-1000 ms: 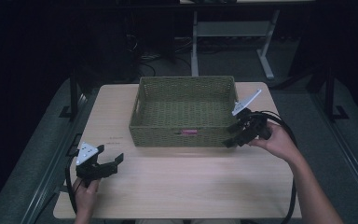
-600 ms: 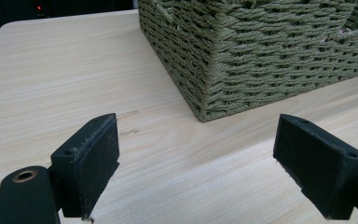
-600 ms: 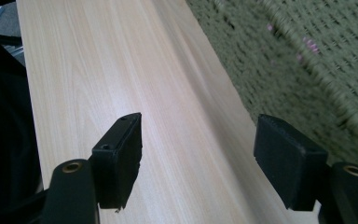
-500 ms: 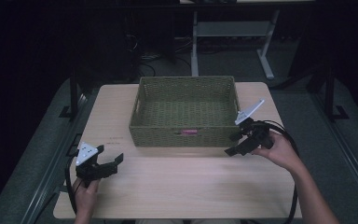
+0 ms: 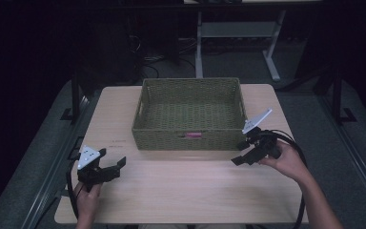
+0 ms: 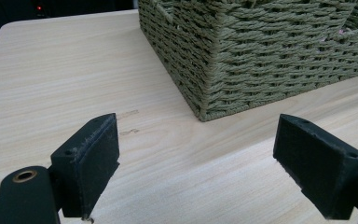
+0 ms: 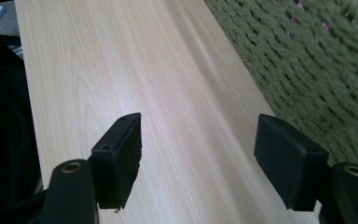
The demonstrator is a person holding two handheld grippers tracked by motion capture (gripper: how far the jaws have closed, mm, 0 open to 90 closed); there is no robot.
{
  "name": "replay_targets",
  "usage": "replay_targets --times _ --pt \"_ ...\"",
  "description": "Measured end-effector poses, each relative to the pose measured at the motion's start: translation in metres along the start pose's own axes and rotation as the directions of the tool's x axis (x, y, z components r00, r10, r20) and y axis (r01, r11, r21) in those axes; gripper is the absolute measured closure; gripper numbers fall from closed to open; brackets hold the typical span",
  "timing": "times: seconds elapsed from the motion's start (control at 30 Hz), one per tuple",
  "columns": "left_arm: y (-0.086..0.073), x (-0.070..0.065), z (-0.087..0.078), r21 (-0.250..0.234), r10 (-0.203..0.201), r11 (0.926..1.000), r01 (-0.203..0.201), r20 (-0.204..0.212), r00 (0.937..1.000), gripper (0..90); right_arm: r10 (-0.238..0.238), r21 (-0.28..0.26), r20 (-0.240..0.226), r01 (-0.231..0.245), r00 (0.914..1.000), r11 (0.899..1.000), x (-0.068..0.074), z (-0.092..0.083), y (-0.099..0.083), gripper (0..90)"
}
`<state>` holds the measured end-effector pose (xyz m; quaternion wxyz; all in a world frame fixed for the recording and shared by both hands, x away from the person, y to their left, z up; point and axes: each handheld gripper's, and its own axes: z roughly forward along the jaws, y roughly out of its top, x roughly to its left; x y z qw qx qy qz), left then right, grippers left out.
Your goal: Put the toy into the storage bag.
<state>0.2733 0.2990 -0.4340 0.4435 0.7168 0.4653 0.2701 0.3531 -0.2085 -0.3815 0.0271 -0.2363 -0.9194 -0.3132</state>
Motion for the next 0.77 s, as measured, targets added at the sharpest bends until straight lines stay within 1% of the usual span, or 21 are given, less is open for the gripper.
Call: replay_targets --times 0.07,0.1,0.13,0.3,0.4,0.47,0.57,0.6,0.7,0.77 --pt "0.0 0.0 0.0 0.0 0.0 1.0 0.0 0.001 1.0 13.9 -0.001 -0.006 0.001 0.001 1.0 1.0 0.002 0.001 -0.004 31.6" --pt "0.0 0.0 0.0 0.0 -0.001 1.0 0.001 0.0 1.0 13.9 0.006 -0.004 0.002 -0.006 1.0 1.0 0.003 0.001 -0.006 31.6" --pt "0.0 0.0 0.0 0.0 -0.001 1.0 0.001 0.0 1.0 13.9 -0.001 -0.003 0.006 0.001 1.0 1.0 0.003 0.001 -0.007 31.6" --pt "0.0 -0.001 0.0 -0.002 -0.001 1.0 0.001 0.003 1.0 13.9 0.02 -0.007 0.015 -0.02 0.9997 1.0 0.007 0.003 -0.019 31.7" --pt "0.0 -0.001 0.0 -0.001 -0.001 1.0 0.001 0.004 1.0 13.9 0.024 -0.015 0.02 -0.024 0.9995 1.0 0.011 0.004 -0.026 31.7" --pt "0.0 -0.001 0.0 -0.001 -0.001 1.0 0.001 0.004 1.0 13.9 0.021 -0.011 0.023 -0.021 0.9995 1.0 0.012 0.005 -0.03 31.7" --pt "0.0 -0.001 0.0 -0.001 0.003 1.0 -0.003 0.004 1.0 13.9 0.031 -0.015 0.023 -0.031 0.9993 0.999 0.017 0.007 -0.034 31.7" --pt "0.0 -0.001 0.0 -0.001 0.003 1.0 -0.003 0.004 1.0 13.9 0.024 -0.016 0.022 -0.024 0.9995 1.0 0.018 0.008 -0.036 31.6" --pt "0.001 -0.001 0.0 -0.002 0.004 1.0 -0.004 0.007 1.0 13.9 0.029 -0.01 0.018 -0.029 0.9994 1.0 0.022 0.011 -0.039 31.0" --pt "0.001 -0.001 0.001 -0.003 0.002 1.0 -0.002 0.005 1.0 13.9 0.027 -0.017 0.025 -0.027 0.9993 1.0 0.026 0.012 -0.041 31.1"
